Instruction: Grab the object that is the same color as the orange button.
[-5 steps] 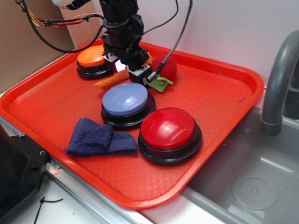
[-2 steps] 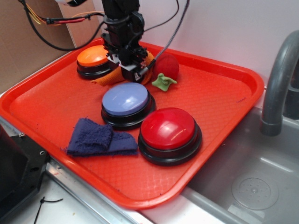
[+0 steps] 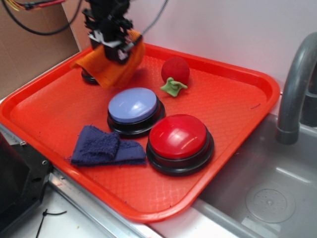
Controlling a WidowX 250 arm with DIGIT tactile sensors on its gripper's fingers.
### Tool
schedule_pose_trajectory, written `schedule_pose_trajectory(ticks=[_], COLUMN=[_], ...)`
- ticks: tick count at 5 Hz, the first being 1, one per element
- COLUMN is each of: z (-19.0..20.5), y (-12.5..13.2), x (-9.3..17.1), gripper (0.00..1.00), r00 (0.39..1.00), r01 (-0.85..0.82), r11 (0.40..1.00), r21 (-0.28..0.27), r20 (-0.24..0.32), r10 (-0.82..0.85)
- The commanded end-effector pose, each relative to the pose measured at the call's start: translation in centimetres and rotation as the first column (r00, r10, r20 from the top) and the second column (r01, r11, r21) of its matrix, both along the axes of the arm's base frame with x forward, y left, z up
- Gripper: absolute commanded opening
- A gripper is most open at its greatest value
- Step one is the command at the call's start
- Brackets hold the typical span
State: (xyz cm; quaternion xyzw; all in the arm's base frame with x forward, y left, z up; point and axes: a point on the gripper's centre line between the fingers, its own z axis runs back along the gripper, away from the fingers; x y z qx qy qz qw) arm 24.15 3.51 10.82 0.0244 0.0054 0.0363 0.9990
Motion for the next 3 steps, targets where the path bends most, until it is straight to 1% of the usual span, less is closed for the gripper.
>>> schedule_pose_trajectory(ticks=[1, 2, 3], z=[7.0, 7.5, 7.2], y=[1.5, 1.1, 0.9], x=[-6.1, -7.9, -8.1], gripper=[0.00, 0.00, 0.00], r00=[0.977, 0.970, 0.974], r01=[-0.177, -0.211, -0.204], r11=[0.984, 0.978, 0.979], r21=[-0.011, -0.011, -0.028], r20=[0.118, 0.124, 0.100], r10=[0.177, 0.210, 0.205])
